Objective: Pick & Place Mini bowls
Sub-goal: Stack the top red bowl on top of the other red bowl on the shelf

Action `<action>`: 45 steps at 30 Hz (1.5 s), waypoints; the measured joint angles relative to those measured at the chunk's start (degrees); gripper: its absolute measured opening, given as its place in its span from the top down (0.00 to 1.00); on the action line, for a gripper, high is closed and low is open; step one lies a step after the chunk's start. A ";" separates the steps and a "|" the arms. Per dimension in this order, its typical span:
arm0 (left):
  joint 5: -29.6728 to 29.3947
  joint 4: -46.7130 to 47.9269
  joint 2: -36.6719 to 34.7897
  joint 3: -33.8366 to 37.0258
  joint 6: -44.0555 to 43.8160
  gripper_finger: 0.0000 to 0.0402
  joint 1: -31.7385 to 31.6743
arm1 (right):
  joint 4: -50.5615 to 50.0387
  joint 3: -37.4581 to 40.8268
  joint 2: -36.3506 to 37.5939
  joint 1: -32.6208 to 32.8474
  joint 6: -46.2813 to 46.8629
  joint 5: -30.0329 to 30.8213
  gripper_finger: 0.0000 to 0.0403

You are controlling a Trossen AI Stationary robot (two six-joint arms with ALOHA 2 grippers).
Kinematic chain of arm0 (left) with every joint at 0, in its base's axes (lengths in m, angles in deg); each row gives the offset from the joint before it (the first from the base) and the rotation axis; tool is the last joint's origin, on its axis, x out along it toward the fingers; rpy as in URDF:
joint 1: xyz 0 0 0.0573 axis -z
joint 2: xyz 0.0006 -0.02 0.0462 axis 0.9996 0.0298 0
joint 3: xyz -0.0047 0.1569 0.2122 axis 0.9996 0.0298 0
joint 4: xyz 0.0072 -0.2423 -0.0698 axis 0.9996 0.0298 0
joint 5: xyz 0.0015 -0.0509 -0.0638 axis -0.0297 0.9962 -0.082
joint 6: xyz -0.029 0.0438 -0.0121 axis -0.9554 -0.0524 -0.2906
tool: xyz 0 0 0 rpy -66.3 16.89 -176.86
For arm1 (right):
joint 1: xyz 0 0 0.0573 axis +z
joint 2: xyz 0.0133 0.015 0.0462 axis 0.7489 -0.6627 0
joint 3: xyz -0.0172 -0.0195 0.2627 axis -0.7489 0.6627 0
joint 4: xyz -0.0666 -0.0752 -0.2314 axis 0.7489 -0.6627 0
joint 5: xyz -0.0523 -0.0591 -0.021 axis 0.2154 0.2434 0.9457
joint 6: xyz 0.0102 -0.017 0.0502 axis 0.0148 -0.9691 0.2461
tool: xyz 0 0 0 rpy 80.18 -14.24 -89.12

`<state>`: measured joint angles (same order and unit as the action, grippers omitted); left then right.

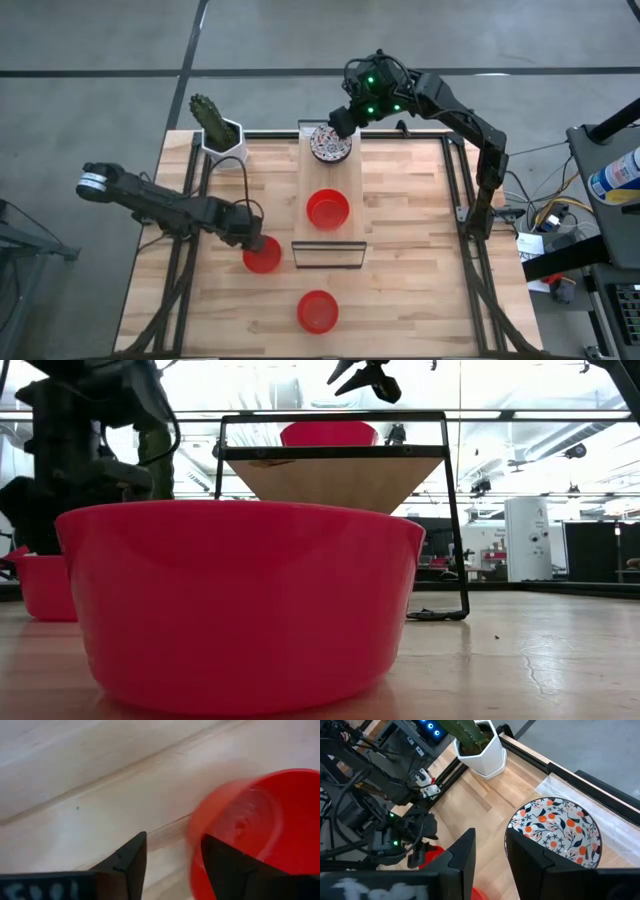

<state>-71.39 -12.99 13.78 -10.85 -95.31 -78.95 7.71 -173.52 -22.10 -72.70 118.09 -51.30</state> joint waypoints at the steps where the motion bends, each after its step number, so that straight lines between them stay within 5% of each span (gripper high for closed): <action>1: 0.01 -0.18 0.00 0.46 -0.13 0.59 0.00 | 0.00 0.00 0.00 0.11 0.03 -0.01 0.75; 12: 0.06 -6.76 0.00 4.67 -1.62 0.98 -0.02 | 0.02 0.00 0.00 0.20 0.19 -0.01 0.75; 21: -2.11 -7.37 -0.63 3.10 -1.16 1.00 -0.02 | 0.11 0.02 0.00 0.74 0.61 0.00 0.77; 29: -9.22 1.87 -5.03 -1.95 -0.18 1.00 -0.02 | 0.02 -1.00 0.00 1.48 0.59 -0.02 0.78; 36: -17.63 13.37 -9.96 -9.81 -0.68 1.00 0.00 | 0.10 -1.13 0.00 1.55 1.05 0.00 0.77; 45: -26.52 17.22 -12.30 -21.71 -0.21 1.00 0.00 | 0.46 -1.14 -0.17 2.55 4.62 -0.28 0.80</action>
<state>-97.91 4.23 1.47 -32.56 -95.52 -78.95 8.17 -174.66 -22.28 -70.14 122.71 -51.58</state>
